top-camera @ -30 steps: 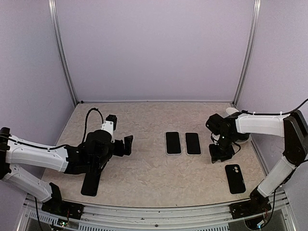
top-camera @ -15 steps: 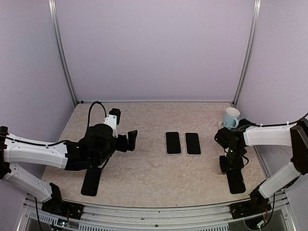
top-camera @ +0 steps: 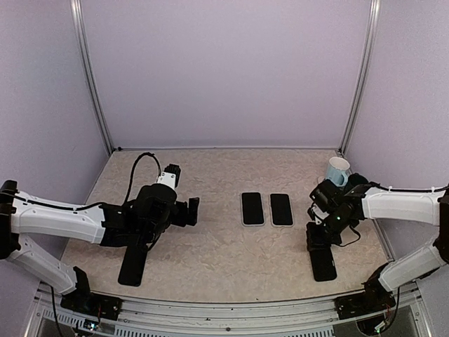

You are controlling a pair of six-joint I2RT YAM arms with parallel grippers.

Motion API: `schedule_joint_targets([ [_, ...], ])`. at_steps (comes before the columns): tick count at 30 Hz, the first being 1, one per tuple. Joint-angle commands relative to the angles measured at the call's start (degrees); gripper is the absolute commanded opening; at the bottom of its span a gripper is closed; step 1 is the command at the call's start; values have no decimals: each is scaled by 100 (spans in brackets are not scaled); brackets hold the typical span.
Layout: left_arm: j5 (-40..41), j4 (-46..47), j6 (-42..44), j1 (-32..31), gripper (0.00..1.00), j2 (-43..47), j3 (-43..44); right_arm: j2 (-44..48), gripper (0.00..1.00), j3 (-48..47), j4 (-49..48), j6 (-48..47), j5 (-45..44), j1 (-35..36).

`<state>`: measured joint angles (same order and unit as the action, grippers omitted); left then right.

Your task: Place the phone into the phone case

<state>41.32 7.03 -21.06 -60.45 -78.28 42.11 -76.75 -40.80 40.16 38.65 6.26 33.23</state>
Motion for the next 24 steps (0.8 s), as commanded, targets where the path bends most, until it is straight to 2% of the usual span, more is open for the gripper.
schedule_joint_targets([
  [1, 317, -1027, -875, -15, 99, -85, 159, 23, 0, -597, -632, 456, 303, 672],
  [6, 200, -1955, -1710, -16, 99, -115, 156, -720, 0, -1004, -1315, 930, 202, 1410],
  [10, 68, -2402, -2301, -18, 99, -115, 114, -1555, 0, -1551, -1358, 1026, 169, 1806],
  [19, 153, -3759, -3311, -14, 99, -178, 360, -2059, 0, -1679, -1511, 916, 323, 1991],
  [22, -115, -3772, -3222, 3, 99, -94, 227, -1984, 19, -1636, -1474, 805, 284, 1990],
  [24, -285, -3965, -3196, 60, 99, -107, 281, -1942, 26, -1669, -1326, 691, 190, 1985],
])
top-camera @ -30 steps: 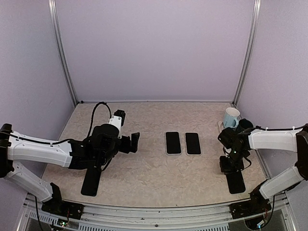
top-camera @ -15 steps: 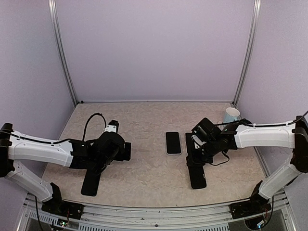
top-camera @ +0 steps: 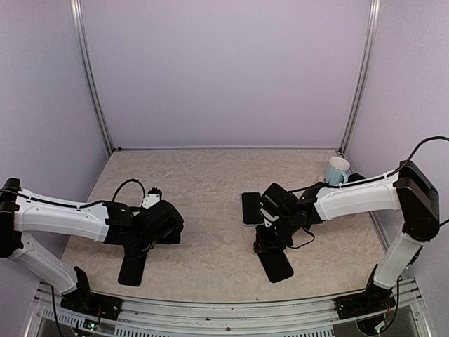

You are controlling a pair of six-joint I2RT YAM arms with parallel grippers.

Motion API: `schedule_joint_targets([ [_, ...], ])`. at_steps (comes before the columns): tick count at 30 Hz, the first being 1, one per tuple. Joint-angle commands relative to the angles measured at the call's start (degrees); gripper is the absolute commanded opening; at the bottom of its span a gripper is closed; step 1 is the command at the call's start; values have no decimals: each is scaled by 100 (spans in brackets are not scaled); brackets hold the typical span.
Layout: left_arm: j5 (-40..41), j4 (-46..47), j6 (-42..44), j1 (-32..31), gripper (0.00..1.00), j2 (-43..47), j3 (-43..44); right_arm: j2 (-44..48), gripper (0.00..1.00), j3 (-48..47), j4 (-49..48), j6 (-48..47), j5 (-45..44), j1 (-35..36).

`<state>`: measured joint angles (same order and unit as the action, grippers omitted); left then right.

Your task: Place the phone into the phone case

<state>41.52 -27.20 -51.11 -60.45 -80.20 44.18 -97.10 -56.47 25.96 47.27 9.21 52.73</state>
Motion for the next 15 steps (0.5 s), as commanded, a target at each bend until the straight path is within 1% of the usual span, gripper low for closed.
schedule_joint_targets([
  [1, -341, -708, -242, 86, 99, 61, 119, 99, 28, -184, 212, -282, -138, 36],
  [3, -276, -1126, -497, 110, 99, 100, 168, 124, 33, -505, 453, -572, -179, 42],
  [5, -319, -1381, -732, 136, 99, 295, 81, 169, 34, -822, 670, -854, -317, 38],
  [8, -814, -1378, -952, 397, 99, 762, -315, 242, 36, -1038, 738, -1212, -575, 36],
  [10, -1104, -1336, -1123, 534, 99, 1058, -611, 253, 39, -1050, 741, -1346, -594, 36],
  [12, -1227, -1384, -1312, 692, 99, 1348, -855, 288, 45, -972, 710, -1412, -533, 31],
  [13, -1256, -1400, -1352, 762, 99, 1462, -941, 329, 52, -920, 680, -1433, -531, 31],
  [15, -1271, -1434, -1338, 895, 99, 1568, -1065, 417, 60, -803, 645, -1471, -583, 27],
])
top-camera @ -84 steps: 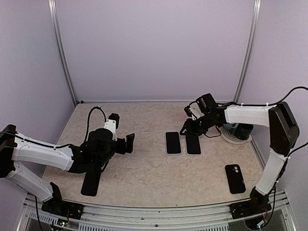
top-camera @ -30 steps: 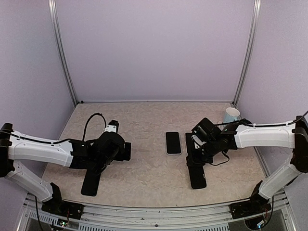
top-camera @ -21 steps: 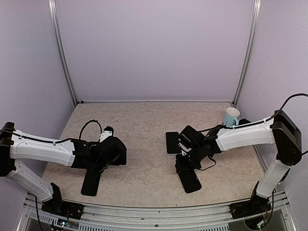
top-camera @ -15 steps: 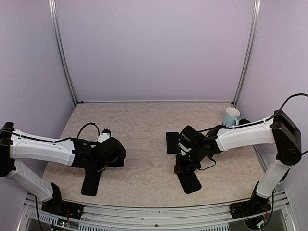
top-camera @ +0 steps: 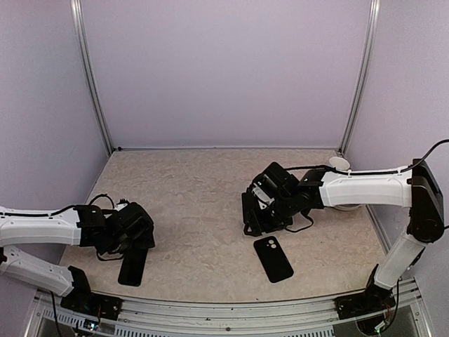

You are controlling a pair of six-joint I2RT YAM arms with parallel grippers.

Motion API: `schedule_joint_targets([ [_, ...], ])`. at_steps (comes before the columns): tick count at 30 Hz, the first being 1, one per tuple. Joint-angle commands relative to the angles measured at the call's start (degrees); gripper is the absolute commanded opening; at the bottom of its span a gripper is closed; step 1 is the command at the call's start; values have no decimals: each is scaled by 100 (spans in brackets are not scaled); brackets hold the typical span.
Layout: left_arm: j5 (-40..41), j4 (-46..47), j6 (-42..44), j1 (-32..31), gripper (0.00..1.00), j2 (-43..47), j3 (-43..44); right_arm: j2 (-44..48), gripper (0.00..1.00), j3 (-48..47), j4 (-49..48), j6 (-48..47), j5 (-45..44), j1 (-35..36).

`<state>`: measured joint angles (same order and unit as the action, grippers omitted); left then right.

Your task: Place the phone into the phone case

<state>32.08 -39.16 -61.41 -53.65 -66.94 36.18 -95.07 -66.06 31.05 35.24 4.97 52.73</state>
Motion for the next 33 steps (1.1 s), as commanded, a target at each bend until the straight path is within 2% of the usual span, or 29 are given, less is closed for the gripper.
schedule_joint_targets([
  [1, -340, -278, -271, 290, 99, 229, -291, 256, 64, 190, 141, -285, -202, 22],
  [4, -403, -436, -148, 425, 99, -67, -288, 331, 72, 274, 144, -322, -274, 18],
  [8, -548, -477, -209, 434, 99, -513, -348, 377, 92, 355, 94, -351, -307, 18],
  [12, -721, -437, -246, 451, 99, -610, -329, 384, 98, 443, 12, -360, -251, 9],
  [16, -1679, 38, -374, 414, 99, -582, -644, 423, 99, 449, 79, -394, -286, 9],
  [22, -2178, 249, -466, 251, 99, -599, -842, 658, 99, 572, 77, -429, -382, 9],
  [27, -2372, 275, -574, -431, 99, -810, -442, 668, 99, 618, 83, -442, -440, 9],
  [33, -2576, 306, -445, -1108, 96, -1515, 260, 645, 99, 635, 138, -424, -452, 9],
])
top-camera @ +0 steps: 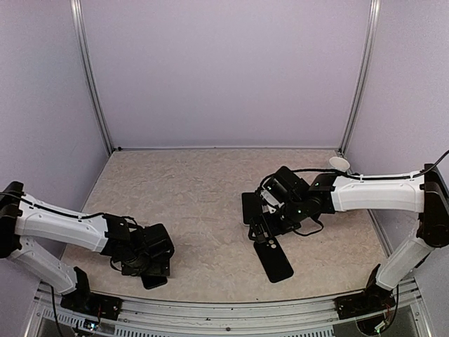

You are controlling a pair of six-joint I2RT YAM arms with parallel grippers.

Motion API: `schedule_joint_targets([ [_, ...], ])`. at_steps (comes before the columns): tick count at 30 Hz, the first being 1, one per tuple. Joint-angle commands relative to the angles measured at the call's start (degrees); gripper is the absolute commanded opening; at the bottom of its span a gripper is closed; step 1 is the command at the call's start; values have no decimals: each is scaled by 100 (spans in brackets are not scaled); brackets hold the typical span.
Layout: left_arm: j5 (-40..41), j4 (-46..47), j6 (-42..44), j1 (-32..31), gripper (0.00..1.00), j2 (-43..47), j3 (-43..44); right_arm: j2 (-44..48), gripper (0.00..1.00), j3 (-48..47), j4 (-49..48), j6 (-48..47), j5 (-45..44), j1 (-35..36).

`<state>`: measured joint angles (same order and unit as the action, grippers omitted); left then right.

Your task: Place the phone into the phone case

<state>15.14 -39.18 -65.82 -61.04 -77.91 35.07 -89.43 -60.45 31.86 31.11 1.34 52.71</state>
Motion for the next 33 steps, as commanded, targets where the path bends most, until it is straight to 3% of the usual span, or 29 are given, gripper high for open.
schedule_joint_targets([
  [1, -825, 350, 153, -417, 96, -510, 547, 79, 99, 75, 60, -13, -90, 11],
  [10, -652, 797, 1114, -670, 96, -1367, 1647, 115, 99, 91, 72, 53, -90, 16],
  [15, -858, 891, 1267, -707, 98, -1226, 1652, 12, 99, 23, 89, 44, -90, 11],
  [19, -270, 210, 1272, -602, 97, -655, 1581, -15, 99, -16, 59, 60, -90, 20],
  [23, -1, -335, 922, -324, 84, -125, 1057, 48, 99, -32, 61, 75, -152, 27],
  [25, -67, -348, 767, -202, 76, -22, 691, 128, 99, 22, -30, 83, -246, 29],
  [33, 44, -147, 758, -110, 58, -61, 150, 560, 99, 349, -430, 161, -403, 29],
])
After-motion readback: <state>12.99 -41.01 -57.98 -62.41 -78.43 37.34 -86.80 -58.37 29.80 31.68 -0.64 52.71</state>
